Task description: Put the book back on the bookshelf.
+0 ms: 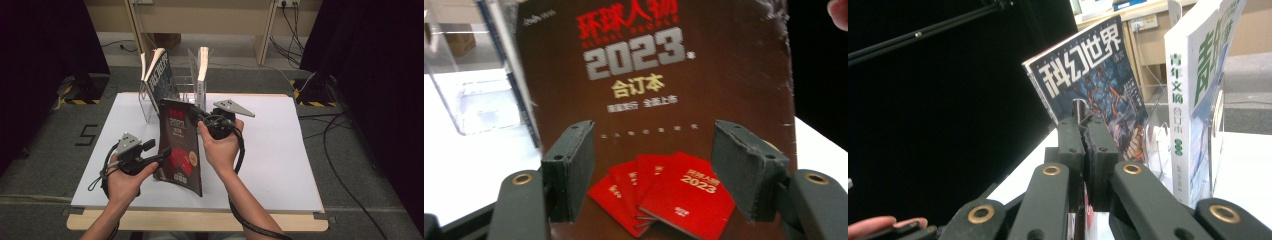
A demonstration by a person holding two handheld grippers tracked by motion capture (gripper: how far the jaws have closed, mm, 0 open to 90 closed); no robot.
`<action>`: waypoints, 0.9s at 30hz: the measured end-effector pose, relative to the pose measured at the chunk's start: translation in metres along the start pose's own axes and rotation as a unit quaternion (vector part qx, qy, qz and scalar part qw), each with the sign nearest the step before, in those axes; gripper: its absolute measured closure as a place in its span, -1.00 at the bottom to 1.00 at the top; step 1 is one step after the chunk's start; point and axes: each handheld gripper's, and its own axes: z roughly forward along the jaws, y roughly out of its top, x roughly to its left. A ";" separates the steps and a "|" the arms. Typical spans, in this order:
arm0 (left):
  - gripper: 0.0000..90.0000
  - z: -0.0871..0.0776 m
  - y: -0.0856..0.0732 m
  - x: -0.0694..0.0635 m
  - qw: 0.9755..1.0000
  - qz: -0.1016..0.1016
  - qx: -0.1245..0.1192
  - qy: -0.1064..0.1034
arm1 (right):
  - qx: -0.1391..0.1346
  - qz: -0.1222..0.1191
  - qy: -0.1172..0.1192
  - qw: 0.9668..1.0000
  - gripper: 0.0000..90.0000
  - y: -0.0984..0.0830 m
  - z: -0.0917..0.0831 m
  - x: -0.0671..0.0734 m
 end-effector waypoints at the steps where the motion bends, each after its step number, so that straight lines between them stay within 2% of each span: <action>1: -0.27 0.001 0.001 -0.002 1.000 0.003 0.000 -0.002 | -0.001 -0.001 0.000 1.000 0.96 0.001 -0.001 0.000; 10: -0.29 0.012 0.008 -0.024 1.000 0.019 -0.005 -0.022 | -0.011 -0.002 -0.010 1.000 0.96 0.006 0.000 0.004; 19: -0.31 0.018 0.010 -0.030 0.999 0.029 -0.004 -0.025 | -0.020 -0.005 -0.016 1.000 0.96 0.010 0.006 0.007; 27: -0.34 0.026 0.013 -0.037 0.999 0.036 -0.005 -0.026 | -0.015 -0.004 -0.022 1.000 0.96 0.009 0.013 0.010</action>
